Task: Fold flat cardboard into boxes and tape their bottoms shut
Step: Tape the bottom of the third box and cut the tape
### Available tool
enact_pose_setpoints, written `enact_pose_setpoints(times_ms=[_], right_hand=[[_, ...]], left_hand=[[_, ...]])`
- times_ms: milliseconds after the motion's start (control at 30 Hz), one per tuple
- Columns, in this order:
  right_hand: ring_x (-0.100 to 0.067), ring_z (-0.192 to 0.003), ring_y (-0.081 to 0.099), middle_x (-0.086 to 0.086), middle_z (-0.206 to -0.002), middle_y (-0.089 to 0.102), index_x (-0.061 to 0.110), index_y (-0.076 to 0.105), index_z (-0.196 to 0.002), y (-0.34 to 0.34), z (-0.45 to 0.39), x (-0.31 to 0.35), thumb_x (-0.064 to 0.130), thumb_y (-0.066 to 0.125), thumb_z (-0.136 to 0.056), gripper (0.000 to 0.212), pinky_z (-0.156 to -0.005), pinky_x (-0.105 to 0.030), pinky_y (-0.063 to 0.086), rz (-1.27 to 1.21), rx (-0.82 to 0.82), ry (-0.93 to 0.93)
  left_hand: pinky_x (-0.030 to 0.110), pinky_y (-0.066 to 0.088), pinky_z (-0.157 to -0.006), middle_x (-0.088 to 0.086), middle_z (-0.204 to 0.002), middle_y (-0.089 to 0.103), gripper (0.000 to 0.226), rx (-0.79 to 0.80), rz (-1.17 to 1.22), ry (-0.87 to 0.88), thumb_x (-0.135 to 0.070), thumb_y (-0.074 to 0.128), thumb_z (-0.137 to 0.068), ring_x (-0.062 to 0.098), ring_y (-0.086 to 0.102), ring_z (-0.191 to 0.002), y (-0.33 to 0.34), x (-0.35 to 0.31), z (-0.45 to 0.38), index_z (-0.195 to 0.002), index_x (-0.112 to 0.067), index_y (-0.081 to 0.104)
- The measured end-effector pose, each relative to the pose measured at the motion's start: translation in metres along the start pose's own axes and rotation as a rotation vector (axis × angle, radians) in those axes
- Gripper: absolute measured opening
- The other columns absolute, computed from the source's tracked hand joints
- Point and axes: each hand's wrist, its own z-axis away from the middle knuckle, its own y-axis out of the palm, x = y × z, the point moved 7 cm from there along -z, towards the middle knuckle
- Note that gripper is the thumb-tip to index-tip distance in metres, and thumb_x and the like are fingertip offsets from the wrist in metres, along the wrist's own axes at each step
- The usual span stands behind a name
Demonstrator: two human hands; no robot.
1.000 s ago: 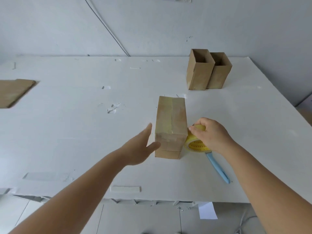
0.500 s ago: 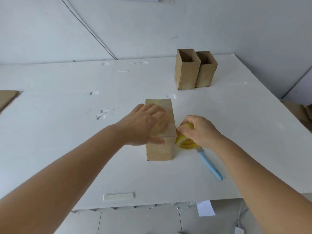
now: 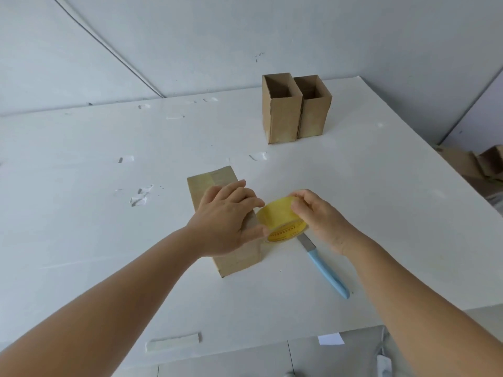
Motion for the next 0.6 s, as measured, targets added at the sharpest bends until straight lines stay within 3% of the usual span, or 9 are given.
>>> enact_pose_setpoints(times_ms=[100,233,367,533,600], right_hand=[[-0.013,-0.073,0.053,0.001,-0.075,0.056,0.017,0.062,-0.082,0.004,-0.009,0.004,0.045,0.048,-0.092,0.034,-0.071,-0.03,0.042,-0.129,-0.121,0.016],[-0.003,-0.053,0.04,0.014,-0.053,0.041,0.021,0.051,-0.057,0.007,-0.023,0.03,0.033,0.054,-0.09,0.036,-0.052,-0.016,0.034,0.046,-0.086,-0.129],[-0.015,-0.076,0.051,0.003,-0.077,0.054,0.03,0.054,-0.064,-0.007,-0.037,0.033,0.042,0.056,-0.088,0.027,-0.069,-0.028,0.035,0.651,-0.102,-0.168],[-0.019,-0.082,0.049,0.002,-0.08,0.051,0.03,0.056,-0.071,-0.005,-0.034,0.027,0.045,0.055,-0.089,0.023,-0.073,-0.029,0.032,0.716,-0.094,-0.197],[-0.018,-0.082,0.048,0.003,-0.08,0.05,0.029,0.059,-0.076,-0.007,-0.035,0.035,0.046,0.054,-0.089,0.022,-0.075,-0.03,0.032,0.755,-0.112,-0.25]], left_hand=[[0.029,0.0,-0.111,-0.019,-0.141,0.037,0.07,-0.025,-0.016,-0.051,-0.075,0.026,-0.081,0.007,0.006,-0.145,0.001,0.003,-0.001,-0.139,-0.038,0.039],[0.031,0.0,-0.112,-0.017,-0.145,0.032,0.072,0.013,-0.032,-0.069,-0.072,0.024,-0.083,0.008,0.004,-0.145,0.006,0.008,0.0,-0.145,-0.036,0.03],[0.031,-0.003,-0.112,-0.015,-0.148,0.027,0.081,0.077,-0.046,-0.078,-0.074,0.013,-0.079,0.008,0.0,-0.145,0.009,0.01,-0.002,-0.15,-0.035,0.016],[0.032,-0.001,-0.111,-0.015,-0.143,0.032,0.093,0.139,-0.051,-0.053,-0.084,-0.002,-0.072,0.01,0.003,-0.143,0.003,0.004,-0.001,-0.15,-0.035,0.017],[0.033,0.006,-0.11,-0.014,-0.131,0.042,0.088,0.157,-0.032,-0.072,-0.08,-0.001,-0.075,0.014,0.014,-0.139,-0.006,0.004,-0.007,-0.147,-0.037,0.025]])
